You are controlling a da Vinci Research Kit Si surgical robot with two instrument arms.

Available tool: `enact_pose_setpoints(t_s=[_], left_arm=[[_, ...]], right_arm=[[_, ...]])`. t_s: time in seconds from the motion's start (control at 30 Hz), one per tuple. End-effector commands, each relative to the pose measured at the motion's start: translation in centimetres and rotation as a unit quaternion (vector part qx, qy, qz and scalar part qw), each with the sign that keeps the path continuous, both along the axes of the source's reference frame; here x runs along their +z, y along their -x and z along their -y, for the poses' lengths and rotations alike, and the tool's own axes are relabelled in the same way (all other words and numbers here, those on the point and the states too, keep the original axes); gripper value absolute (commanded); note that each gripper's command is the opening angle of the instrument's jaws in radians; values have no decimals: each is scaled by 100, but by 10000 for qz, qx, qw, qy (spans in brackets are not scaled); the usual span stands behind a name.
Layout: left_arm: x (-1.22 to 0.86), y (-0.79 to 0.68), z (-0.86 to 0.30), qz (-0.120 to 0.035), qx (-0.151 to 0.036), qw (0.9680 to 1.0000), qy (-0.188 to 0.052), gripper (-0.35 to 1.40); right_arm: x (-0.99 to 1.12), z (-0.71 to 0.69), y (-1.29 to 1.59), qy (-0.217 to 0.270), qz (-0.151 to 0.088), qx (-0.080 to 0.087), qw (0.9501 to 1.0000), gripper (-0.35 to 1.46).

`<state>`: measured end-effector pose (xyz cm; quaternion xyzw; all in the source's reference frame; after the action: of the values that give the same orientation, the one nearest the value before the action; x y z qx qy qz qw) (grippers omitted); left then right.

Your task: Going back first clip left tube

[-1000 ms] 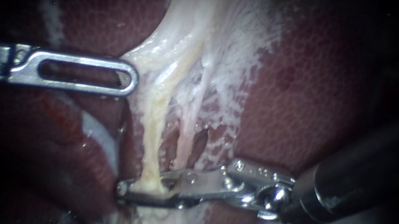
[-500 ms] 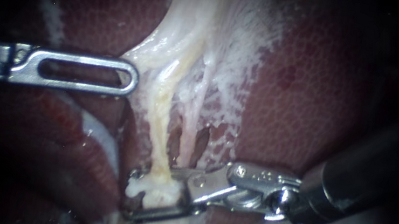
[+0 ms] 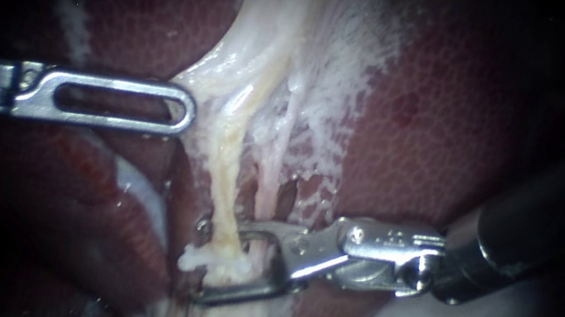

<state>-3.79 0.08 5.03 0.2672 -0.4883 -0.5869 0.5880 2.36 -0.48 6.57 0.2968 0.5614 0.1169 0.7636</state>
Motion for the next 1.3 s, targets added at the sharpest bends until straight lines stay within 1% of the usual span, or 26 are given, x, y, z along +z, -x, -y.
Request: enact_pose_setpoints(t_s=[0.03,0.17,0.27,0.37,0.57,0.7,0.77,0.87,1.0,1.07,1.17,1.3], left_arm=[[0,0,0,1,1,10000,-1,-35],[0,0,0,1,1,10000,-1,-35],[0,0,0,2,2,10000,0,-35],[1,0,1,1,2,10000,3,-35],[2,0,1,0,2,10000,5,-35],[4,0,1,-1,3,10000,9,-35],[6,0,2,-1,3,10000,13,-35],[9,0,2,-1,4,10000,18,-35],[13,0,3,-3,5,10000,26,-35],[14,0,3,-3,5,10000,28,-35],[15,0,3,-4,6,10000,29,-35],[16,0,3,-4,5,10000,31,-35]], right_arm=[[0,0,1,19,-2,4,10000,60],[-1,-1,10,40,-12,-5,10000,60],[-4,-4,22,54,14,39,10000,60],[-9,-12,39,151,32,97,9998,60],[-23,-35,78,350,72,195,9992,60],[-37,-51,103,505,103,256,9983,60],[-45,-56,114,560,113,271,9980,60],[-56,-59,131,582,123,283,9978,60],[-78,-62,152,683,187,357,9969,60],[-86,-66,156,743,232,404,9961,60],[-100,-69,161,804,242,432,9955,60],[-115,-72,165,869,199,407,9952,60]])
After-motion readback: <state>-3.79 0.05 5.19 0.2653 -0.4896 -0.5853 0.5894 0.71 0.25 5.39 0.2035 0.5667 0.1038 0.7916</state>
